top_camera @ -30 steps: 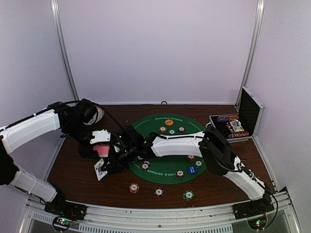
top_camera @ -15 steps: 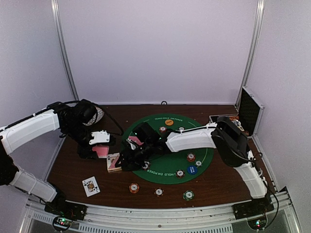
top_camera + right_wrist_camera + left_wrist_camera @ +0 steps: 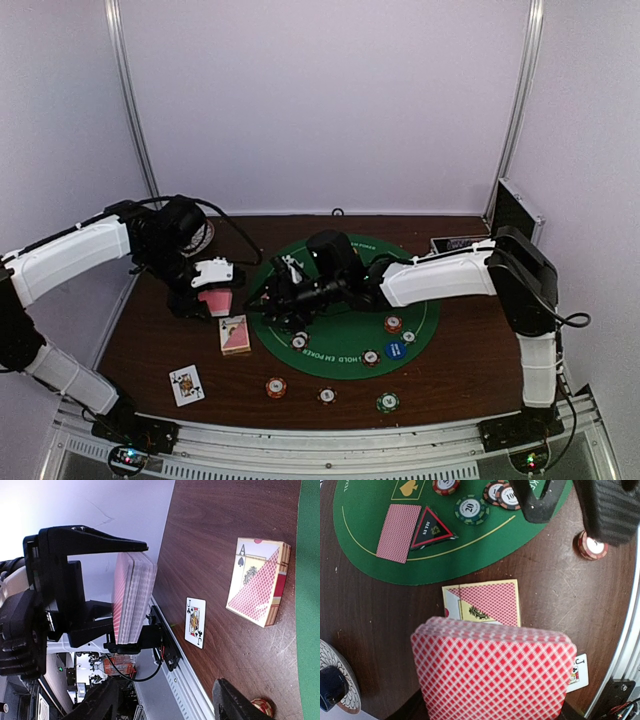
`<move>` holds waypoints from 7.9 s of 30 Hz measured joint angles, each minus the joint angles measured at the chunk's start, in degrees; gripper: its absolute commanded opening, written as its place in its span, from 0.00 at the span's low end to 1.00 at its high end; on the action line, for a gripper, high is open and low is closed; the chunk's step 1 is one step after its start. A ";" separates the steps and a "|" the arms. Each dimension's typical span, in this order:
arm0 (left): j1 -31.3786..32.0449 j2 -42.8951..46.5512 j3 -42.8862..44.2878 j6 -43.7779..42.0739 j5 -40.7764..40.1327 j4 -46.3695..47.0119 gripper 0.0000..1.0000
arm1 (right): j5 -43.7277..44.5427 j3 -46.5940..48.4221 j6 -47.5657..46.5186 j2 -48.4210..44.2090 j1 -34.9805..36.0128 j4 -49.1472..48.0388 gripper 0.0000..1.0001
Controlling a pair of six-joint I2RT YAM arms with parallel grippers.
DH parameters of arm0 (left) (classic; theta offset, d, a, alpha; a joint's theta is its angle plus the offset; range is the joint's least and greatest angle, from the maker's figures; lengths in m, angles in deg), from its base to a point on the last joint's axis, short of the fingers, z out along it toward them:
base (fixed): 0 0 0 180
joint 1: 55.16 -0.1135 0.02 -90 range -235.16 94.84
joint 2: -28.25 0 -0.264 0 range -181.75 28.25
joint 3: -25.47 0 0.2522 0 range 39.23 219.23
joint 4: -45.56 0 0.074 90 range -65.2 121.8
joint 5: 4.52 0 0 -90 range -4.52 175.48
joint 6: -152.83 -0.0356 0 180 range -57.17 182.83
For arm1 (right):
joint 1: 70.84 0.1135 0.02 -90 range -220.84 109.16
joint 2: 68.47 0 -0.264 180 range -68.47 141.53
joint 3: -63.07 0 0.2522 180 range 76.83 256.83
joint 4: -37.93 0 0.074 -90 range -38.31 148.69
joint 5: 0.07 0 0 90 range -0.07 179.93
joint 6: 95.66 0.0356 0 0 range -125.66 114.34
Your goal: Distribute texas hold em gaming equipment
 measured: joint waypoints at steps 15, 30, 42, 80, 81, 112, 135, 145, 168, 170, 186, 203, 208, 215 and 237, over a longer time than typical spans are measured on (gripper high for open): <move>1.51 -3.76 4.76 2.58 1.11 0.48 0.33 | 0.96 2.54 4.59 0.55 -0.11 -4.94 0.71; 1.53 -3.96 6.21 4.76 1.70 0.37 0.33 | 0.37 4.87 7.98 5.51 0.17 -9.70 0.70; 2.27 -3.96 6.51 4.74 2.95 0.00 0.33 | 2.56 5.53 13.73 8.87 -0.07 -18.03 0.69; 2.69 -3.96 6.51 4.63 2.75 -1.18 0.33 | -1.77 8.26 8.00 7.78 -3.28 -7.23 0.57; 2.69 -3.96 6.51 4.61 2.71 -1.25 0.33 | -1.77 8.04 8.04 7.56 -3.28 -7.23 0.57; 2.69 -3.93 6.40 4.35 2.19 -1.49 0.33 | -2.69 10.27 10.54 9.79 -1.99 -8.61 0.46; 2.69 -3.93 6.36 4.13 1.77 -1.25 0.33 | -4.42 6.16 11.89 4.76 -2.99 -9.66 0.12; 2.69 -3.91 6.01 4.11 1.14 -1.27 0.33 | -5.38 4.35 12.09 3.52 -3.39 -8.92 0.00; 2.69 -3.61 5.03 4.13 0.24 -1.20 0.33 | -7.23 -5.33 3.65 -6.38 -23.12 0.90 0.00; 2.69 -3.61 5.03 4.15 0.26 -1.20 0.32 | -7.02 -3.65 0.00 -6.69 -27.02 6.40 0.00; 2.69 -3.61 5.05 4.17 0.94 -1.25 0.32 | 2.67 24.92 -24.72 6.58 -37.59 39.93 0.01; 2.69 -3.65 5.07 4.26 0.96 -1.27 0.32 | 0.87 36.68 -24.44 20.46 -37.35 43.34 0.16; 2.69 -3.65 5.07 4.59 0.96 -1.27 0.33 | 0.72 36.68 -24.94 21.62 -37.31 44.22 0.25; 2.69 -3.65 5.07 4.59 0.94 -1.27 0.33 | 2.43 38.80 -28.63 21.70 -37.31 49.90 0.38; 2.69 -3.41 4.94 4.07 0.48 -1.16 0.32 | 15.58 20.96 -36.39 -3.80 -25.29 55.54 0.99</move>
